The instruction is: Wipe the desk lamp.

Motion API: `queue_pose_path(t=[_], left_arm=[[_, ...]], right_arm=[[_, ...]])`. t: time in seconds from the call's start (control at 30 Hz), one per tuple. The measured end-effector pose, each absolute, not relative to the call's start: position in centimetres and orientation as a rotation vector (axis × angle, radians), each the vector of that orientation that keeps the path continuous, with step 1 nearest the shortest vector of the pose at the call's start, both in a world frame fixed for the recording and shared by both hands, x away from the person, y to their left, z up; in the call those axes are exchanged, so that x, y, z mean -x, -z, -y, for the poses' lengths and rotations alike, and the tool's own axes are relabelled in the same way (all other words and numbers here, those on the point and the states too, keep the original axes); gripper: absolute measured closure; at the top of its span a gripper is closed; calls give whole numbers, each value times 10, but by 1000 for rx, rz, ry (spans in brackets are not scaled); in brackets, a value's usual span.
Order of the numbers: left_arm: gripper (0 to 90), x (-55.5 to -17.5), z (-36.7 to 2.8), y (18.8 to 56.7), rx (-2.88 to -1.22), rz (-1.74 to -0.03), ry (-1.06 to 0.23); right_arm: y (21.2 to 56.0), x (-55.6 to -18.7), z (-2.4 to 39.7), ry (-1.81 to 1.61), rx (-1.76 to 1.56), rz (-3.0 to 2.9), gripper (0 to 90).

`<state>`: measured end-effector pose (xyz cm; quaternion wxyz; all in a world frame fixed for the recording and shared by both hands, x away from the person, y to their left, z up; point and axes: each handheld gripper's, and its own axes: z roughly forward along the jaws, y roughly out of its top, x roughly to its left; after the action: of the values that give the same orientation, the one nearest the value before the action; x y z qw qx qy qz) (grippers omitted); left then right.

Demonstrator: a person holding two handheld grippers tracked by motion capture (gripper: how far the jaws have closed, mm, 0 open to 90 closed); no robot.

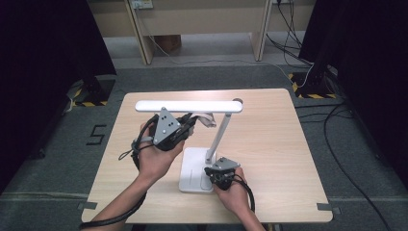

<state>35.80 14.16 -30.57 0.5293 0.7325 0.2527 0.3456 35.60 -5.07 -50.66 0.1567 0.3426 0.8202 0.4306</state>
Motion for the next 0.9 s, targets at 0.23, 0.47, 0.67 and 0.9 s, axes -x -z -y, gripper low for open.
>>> queue_pose_path(t=[0.23,0.47,0.67,0.9], left_arm=[[813,-359,-136,306,-1751,-595,-819],[813,-360,-130,306,-1751,-592,-805],[813,-361,-127,306,-1751,-589,-804],[812,-362,-122,307,-1749,-589,-803]], right_arm=[[507,-356,51,-1238,-986,-2347,900],[507,-356,51,-1240,-987,-2349,900],[507,-356,51,-1239,-987,-2350,900],[507,-356,51,-1239,-987,-2350,900]])
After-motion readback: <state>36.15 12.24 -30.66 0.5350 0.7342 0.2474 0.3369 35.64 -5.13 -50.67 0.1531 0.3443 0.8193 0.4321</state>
